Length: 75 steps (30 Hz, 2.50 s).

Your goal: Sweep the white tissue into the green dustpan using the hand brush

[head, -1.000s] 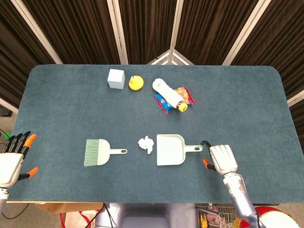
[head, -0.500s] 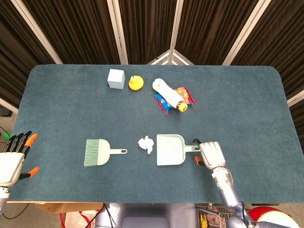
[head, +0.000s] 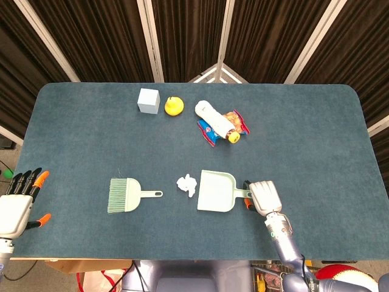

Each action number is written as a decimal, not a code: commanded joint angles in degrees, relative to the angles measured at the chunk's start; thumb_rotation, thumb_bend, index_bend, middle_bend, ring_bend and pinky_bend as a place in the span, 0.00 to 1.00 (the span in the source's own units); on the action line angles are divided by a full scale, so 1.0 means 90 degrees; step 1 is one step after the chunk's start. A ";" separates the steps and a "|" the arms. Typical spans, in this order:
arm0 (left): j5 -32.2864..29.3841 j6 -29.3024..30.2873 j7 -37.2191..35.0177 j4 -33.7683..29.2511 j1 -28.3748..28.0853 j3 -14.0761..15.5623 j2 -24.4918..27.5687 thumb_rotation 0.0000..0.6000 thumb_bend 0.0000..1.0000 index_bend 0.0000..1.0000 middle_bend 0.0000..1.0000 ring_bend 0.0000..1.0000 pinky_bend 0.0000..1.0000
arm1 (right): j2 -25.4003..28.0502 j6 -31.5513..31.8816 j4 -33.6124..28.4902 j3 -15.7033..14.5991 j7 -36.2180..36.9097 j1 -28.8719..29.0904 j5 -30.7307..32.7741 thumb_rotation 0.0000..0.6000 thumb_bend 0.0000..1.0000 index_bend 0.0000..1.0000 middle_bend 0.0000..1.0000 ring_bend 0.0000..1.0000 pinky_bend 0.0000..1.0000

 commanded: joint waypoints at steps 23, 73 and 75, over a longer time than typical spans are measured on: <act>-0.1791 -0.1457 0.3098 -0.1263 -0.1675 -0.0963 -0.1118 1.00 0.28 0.23 0.56 0.54 0.59 | 0.0303 0.0069 -0.0001 -0.0098 -0.0180 0.0222 -0.0282 1.00 0.50 0.69 0.86 0.87 0.88; -0.5789 -0.1066 0.4842 -0.0213 -0.3775 -0.1288 -0.4066 1.00 0.42 0.42 1.00 1.00 1.00 | 0.0557 0.0198 -0.0253 -0.0191 -0.0385 0.0303 -0.0091 1.00 0.51 0.69 0.86 0.87 0.88; -0.5862 -0.1106 0.4806 -0.0129 -0.3819 -0.1305 -0.4141 1.00 0.42 0.43 1.00 1.00 1.00 | 0.0547 0.0194 -0.0234 -0.0203 -0.0404 0.0308 -0.0085 1.00 0.51 0.69 0.86 0.87 0.88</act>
